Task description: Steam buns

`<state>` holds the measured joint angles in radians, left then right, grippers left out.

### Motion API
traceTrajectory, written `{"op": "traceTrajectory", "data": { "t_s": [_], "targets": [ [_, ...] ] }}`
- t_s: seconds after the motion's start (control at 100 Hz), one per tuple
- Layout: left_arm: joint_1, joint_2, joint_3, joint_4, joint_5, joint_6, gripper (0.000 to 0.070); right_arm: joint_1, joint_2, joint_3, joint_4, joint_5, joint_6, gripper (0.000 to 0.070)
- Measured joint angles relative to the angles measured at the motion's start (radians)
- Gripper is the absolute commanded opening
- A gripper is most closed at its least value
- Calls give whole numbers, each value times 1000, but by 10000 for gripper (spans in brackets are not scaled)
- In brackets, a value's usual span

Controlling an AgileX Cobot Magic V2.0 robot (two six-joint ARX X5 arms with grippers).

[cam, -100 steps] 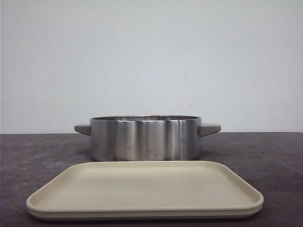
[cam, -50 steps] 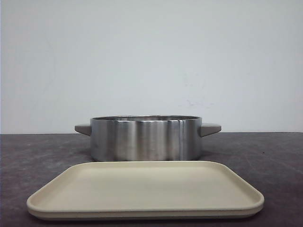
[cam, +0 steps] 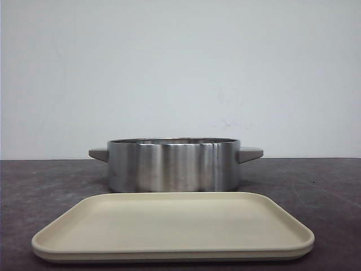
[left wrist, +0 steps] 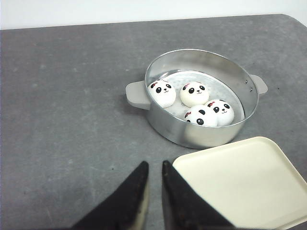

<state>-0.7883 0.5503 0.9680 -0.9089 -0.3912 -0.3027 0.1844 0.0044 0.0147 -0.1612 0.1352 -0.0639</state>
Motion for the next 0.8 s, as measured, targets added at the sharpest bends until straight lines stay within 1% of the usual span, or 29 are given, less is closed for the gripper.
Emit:
{"op": "traceTrajectory", "data": {
  "t_s": [0.69, 0.8],
  "targets": [
    [0, 0, 0, 0, 0, 0, 0, 0, 0, 0, 0, 0, 0, 17],
    [36, -16, 0, 0, 1, 0, 0, 0, 0, 0, 0, 0, 0, 17]
  ]
}}
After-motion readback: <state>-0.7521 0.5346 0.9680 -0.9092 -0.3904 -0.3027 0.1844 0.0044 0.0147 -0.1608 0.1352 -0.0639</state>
